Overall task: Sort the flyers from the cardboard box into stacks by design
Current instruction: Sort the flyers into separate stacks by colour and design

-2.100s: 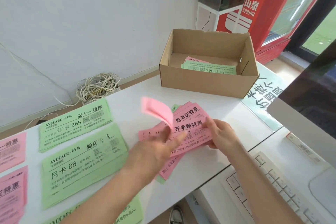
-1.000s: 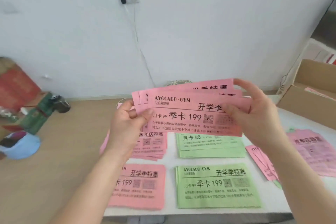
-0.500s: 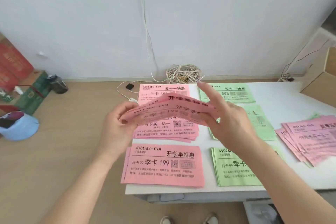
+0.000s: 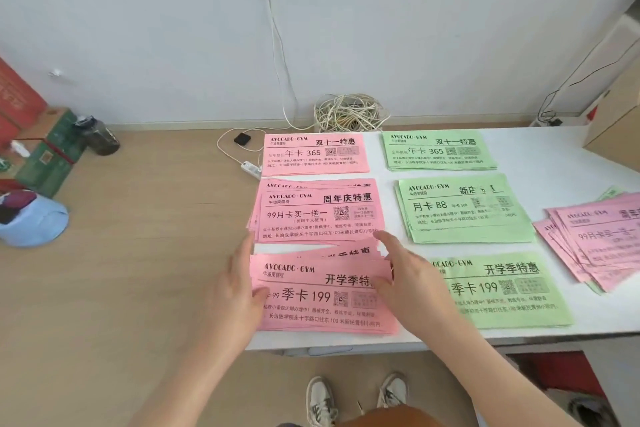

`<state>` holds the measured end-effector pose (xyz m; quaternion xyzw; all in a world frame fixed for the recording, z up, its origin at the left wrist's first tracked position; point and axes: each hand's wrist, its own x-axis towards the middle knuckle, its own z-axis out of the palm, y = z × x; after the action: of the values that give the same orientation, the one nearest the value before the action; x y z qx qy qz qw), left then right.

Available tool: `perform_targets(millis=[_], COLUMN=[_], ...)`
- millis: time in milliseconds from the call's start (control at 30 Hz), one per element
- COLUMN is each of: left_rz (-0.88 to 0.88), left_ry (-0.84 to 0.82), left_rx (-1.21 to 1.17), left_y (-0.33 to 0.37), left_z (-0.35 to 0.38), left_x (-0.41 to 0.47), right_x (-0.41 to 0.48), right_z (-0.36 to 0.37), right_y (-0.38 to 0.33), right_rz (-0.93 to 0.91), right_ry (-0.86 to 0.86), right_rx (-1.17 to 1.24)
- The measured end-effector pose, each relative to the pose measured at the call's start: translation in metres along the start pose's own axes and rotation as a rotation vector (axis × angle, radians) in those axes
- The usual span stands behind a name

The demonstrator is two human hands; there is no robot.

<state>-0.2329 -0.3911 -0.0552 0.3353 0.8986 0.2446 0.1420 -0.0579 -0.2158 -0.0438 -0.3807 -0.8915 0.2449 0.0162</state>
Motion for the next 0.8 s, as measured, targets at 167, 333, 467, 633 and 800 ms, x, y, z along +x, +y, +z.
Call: perform_targets(millis=[167, 333, 467, 633, 800], left_rz=[0.331, 0.466, 0.493, 0.473, 0.519], left_ry=[-0.032, -0.487, -0.432, -0.463, -0.371], left_rx=[0.255, 0.509, 0.533, 0.516, 0.39], left_y=[-0.004, 0.022, 0.024, 0.022, 0.043], left_z=[0.006, 0.013, 0.011, 0.01, 0.002], left_x=[0.011, 0.019, 0.02, 0.018, 0.026], right_x=[-0.002, 0.003, 0.005, -0.002, -0.014], right_z=[-0.001, 0.006, 0.007, -0.001, -0.04], right_y=[-0.002, -0.011, -0.012, -0.01, 0.012], right_rz=[-0.195, -0.372, -0.403, -0.355, -0.203], right_ry=[-0.117, -0.299, -0.248, -0.25, -0.099], right_rx=[-0.185, -0.378, -0.378, -0.257, -0.02])
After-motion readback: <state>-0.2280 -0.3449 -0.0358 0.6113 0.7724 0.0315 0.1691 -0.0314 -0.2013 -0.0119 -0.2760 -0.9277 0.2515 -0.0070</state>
